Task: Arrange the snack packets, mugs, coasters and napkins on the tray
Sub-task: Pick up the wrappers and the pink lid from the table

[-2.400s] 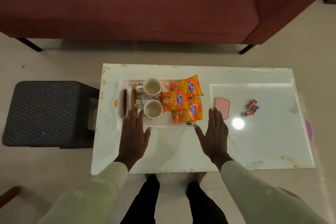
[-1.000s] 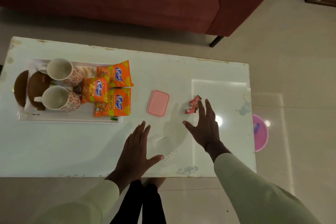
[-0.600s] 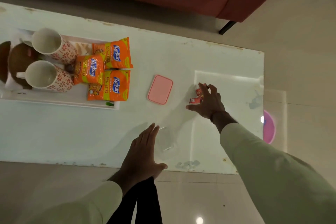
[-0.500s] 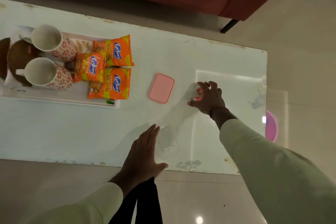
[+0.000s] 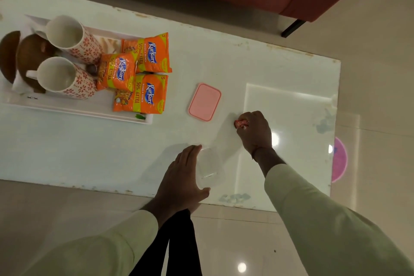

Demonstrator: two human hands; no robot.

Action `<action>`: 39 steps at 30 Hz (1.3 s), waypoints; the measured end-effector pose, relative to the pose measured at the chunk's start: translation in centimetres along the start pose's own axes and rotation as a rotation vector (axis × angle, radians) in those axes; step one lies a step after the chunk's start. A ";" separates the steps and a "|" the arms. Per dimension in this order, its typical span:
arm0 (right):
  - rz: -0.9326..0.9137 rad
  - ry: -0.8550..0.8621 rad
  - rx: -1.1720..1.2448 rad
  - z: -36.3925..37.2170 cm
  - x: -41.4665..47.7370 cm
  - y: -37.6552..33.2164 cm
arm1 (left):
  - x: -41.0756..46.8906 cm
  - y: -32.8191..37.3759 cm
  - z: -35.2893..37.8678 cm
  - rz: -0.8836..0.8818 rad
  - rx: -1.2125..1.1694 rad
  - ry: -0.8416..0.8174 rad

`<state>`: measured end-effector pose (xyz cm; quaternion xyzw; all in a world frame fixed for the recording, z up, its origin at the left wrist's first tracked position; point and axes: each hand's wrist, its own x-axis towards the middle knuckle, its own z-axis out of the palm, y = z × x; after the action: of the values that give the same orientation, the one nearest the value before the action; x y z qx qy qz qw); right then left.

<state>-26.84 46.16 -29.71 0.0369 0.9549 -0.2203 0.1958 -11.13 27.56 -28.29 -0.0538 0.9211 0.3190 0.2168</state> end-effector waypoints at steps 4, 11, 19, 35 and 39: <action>0.076 0.037 0.256 -0.1 -2.9 -1.4 | 0.5 -0.3 -0.7 -0.004 -0.030 -0.021; -0.213 -0.062 0.373 -1.1 -10.7 -5.9 | 1.1 -1.3 -2.2 0.028 -0.098 -0.069; -0.466 -0.175 -0.083 0.6 -13.6 -7.1 | 1.2 -2.0 -4.1 0.115 -0.120 -0.112; -0.487 -0.094 -0.025 -0.2 -13.2 -8.1 | 0.9 -2.2 -4.6 0.122 -0.122 -0.097; -0.406 -0.010 0.031 -0.1 -11.2 -8.3 | 1.1 -2.7 -4.8 0.113 -0.096 -0.073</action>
<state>-17.86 38.88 -21.90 -0.1545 0.9382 -0.2702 0.1512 -13.19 22.58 -26.92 -0.0003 0.8977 0.3762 0.2292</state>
